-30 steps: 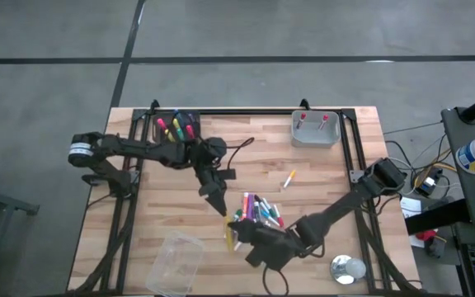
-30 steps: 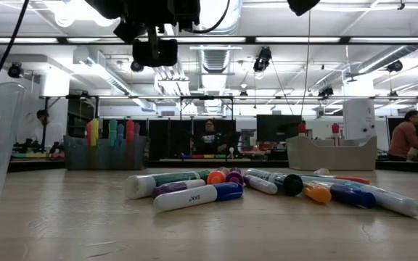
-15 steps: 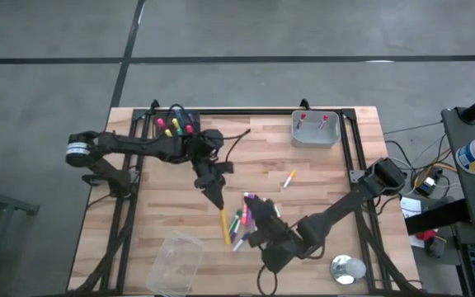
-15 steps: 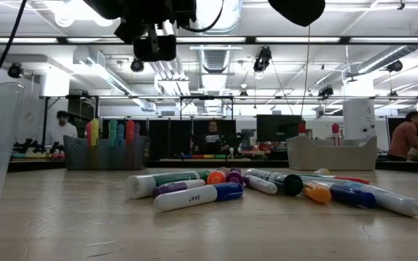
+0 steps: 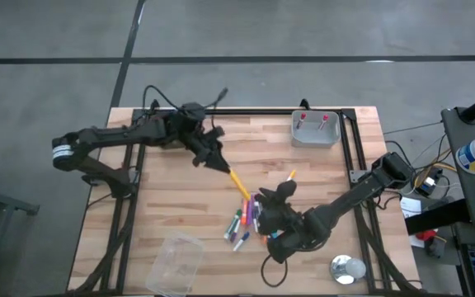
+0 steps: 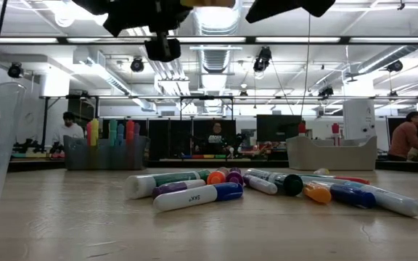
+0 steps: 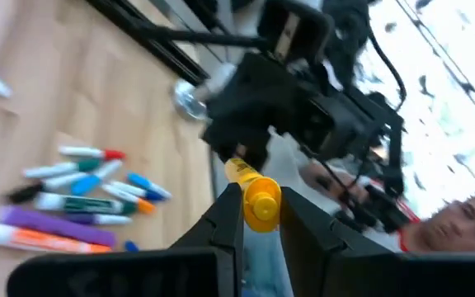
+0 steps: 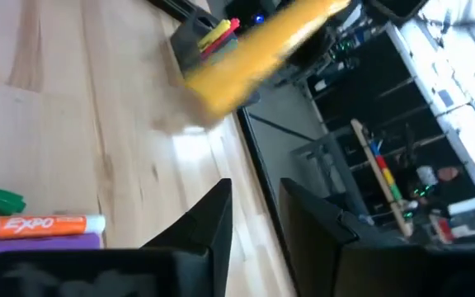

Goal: Pick & Place Markers
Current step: Put the dark yellow highlighter pen into the black bin

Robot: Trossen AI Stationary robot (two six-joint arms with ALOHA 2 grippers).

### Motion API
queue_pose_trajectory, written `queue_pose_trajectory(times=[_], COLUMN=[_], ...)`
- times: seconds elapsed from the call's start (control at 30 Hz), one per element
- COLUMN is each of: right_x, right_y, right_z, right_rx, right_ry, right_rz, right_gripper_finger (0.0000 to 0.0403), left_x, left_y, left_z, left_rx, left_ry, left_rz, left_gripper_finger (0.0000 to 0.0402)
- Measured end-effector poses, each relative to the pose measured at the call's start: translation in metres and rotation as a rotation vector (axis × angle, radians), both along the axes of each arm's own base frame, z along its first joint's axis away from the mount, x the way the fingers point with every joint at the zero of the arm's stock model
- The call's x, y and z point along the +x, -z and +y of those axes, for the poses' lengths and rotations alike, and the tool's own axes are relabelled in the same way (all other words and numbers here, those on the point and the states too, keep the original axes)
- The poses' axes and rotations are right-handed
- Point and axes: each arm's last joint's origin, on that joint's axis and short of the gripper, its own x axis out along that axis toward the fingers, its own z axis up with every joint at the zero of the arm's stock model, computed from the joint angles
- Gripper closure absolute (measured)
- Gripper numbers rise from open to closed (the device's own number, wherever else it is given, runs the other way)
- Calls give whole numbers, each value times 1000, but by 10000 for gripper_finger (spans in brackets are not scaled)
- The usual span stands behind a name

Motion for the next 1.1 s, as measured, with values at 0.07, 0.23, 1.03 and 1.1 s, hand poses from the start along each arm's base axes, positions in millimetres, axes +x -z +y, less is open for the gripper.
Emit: queue_pose_trajectory(times=[0.07,0.23,1.03,1.1], right_x=[-1,-6,-33,-35], right_y=[0,2,3,6], right_z=[-1,-3,-46,-51], right_rx=[18,59,480,473], right_ry=[9,28,-507,-493], right_rz=[-17,-60,-580,-571], right_gripper_finger=[312,326,351,351], left_x=[-7,-29,-111,-116], left_y=[-2,-7,-22,-23], left_z=[8,24,38,38], left_rx=[22,106,467,534], left_ry=[-46,-188,-795,-843], left_rz=[5,35,353,425], left_gripper_finger=[346,346,346,346])
